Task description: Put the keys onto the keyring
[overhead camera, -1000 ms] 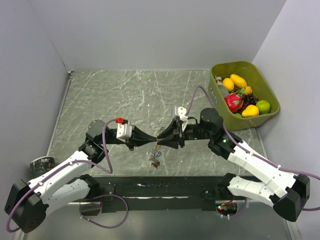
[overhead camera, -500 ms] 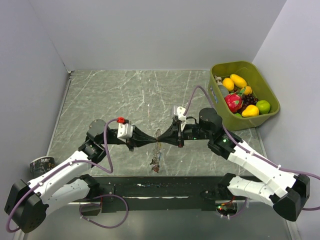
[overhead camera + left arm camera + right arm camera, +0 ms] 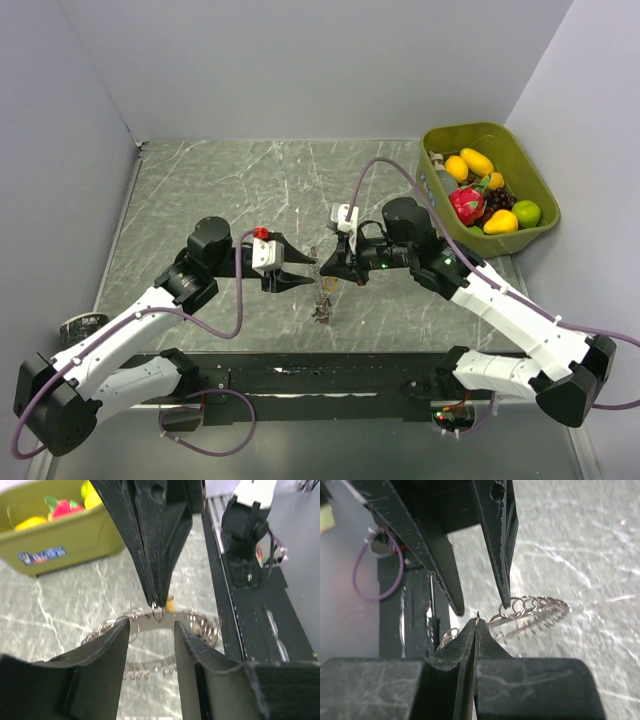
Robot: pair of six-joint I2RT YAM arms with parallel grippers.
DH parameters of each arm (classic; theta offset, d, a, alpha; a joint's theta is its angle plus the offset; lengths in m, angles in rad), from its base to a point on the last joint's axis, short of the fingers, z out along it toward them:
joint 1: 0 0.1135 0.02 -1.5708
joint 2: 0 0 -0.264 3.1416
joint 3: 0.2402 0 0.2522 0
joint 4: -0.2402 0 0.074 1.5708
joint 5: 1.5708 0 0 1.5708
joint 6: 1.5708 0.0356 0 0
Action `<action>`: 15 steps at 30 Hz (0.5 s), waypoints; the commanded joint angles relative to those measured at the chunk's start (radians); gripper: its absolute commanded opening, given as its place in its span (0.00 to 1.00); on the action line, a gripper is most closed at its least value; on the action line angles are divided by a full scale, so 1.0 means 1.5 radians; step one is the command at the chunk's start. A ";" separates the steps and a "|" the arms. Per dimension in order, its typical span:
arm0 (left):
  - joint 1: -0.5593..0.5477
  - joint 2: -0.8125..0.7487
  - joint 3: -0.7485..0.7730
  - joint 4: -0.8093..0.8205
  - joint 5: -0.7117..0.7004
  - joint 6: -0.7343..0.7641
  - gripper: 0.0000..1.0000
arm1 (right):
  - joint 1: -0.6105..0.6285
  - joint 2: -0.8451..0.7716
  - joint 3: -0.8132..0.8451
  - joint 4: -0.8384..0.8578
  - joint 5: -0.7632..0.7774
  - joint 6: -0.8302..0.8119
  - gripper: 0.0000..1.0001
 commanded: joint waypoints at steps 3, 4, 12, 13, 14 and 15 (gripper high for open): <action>-0.003 0.006 0.032 -0.074 -0.014 0.060 0.47 | 0.006 0.025 0.073 -0.079 0.014 -0.058 0.00; -0.003 0.009 0.034 -0.077 -0.008 0.061 0.46 | 0.007 0.026 0.074 -0.079 0.015 -0.059 0.00; -0.003 0.036 0.048 -0.078 0.040 0.053 0.38 | 0.023 0.038 0.078 -0.074 0.022 -0.058 0.00; -0.003 0.037 0.048 -0.073 0.044 0.051 0.37 | 0.024 0.041 0.078 -0.074 0.023 -0.057 0.00; -0.003 0.039 0.047 -0.071 0.045 0.049 0.37 | 0.026 0.041 0.077 -0.072 0.024 -0.057 0.00; -0.003 0.039 0.048 -0.071 0.047 0.047 0.36 | 0.030 0.043 0.077 -0.069 0.024 -0.056 0.00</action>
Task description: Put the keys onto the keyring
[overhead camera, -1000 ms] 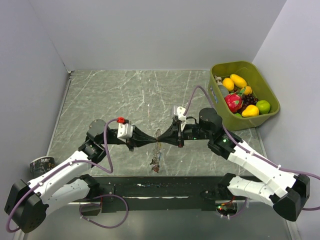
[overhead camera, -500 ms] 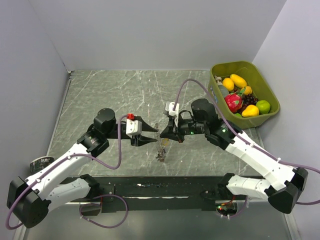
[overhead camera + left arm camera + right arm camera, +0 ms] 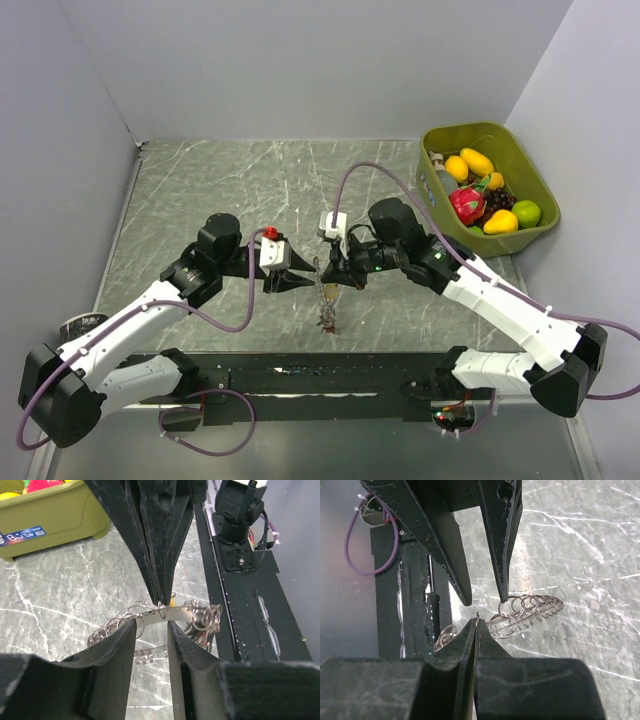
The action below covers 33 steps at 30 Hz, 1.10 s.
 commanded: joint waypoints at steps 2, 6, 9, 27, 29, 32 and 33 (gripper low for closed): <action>-0.001 0.006 0.030 0.008 0.053 0.010 0.36 | 0.015 -0.001 0.041 0.035 0.002 -0.002 0.00; -0.003 0.011 0.030 0.017 0.070 -0.001 0.35 | 0.019 0.004 0.042 0.040 0.007 0.000 0.00; -0.003 0.020 0.037 0.001 0.078 0.010 0.33 | 0.021 0.001 0.039 0.047 0.013 0.001 0.00; -0.006 0.052 0.065 -0.057 0.095 0.041 0.07 | 0.028 -0.017 0.027 0.070 0.014 0.011 0.00; -0.008 0.055 0.066 -0.055 0.098 0.038 0.07 | 0.030 -0.016 0.028 0.073 0.015 0.013 0.00; -0.011 0.060 0.066 -0.054 0.092 0.034 0.18 | 0.031 -0.019 0.024 0.081 0.018 0.017 0.00; -0.012 0.061 0.066 -0.054 0.091 0.034 0.21 | 0.031 -0.020 0.024 0.082 0.020 0.017 0.00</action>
